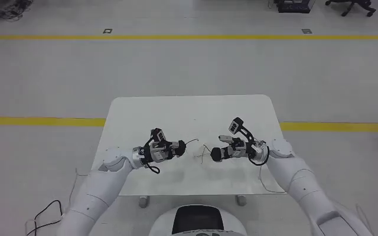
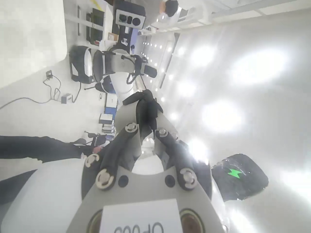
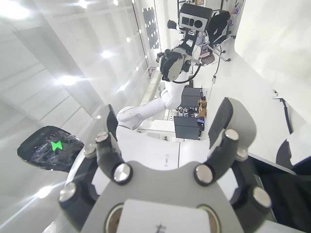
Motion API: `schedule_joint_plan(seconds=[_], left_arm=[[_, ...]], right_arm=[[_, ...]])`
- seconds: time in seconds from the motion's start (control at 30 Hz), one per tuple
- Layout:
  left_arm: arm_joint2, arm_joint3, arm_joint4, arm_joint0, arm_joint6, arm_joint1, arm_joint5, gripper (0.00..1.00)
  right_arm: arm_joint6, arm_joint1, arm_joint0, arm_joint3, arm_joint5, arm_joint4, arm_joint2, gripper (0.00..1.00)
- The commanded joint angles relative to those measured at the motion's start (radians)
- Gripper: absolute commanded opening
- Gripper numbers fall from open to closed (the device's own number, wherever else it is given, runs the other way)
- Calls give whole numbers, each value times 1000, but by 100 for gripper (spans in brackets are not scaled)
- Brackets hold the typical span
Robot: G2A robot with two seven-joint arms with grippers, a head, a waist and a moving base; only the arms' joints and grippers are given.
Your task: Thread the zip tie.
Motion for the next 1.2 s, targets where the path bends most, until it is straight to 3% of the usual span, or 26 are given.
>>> schedule_joint_plan(seconds=[0.0,0.33,0.67,0.73,0.83,0.93,1.17], left_arm=[[16,11,-15,-9,-19,-2,13,0],[56,31,-62,-30,-64,-8,18,0],[98,40,-70,-41,-64,-12,9,0],[107,42,-73,-43,-67,-13,9,0],[113,43,-76,-46,-72,-13,4,0],[115,45,-81,-48,-78,-12,2,0],[117,55,-128,-51,-108,-10,21,0]], right_arm=[[0,8,12,-7,-13,15,-38,100],[-7,9,12,-11,-14,18,-45,100],[-12,13,-18,-54,0,12,-23,100],[-8,11,-16,-51,-1,10,-24,73],[-3,9,-13,-42,-6,13,-23,48],[0,5,-8,-29,-9,19,-25,38],[0,-5,6,-8,-8,55,-54,29]])
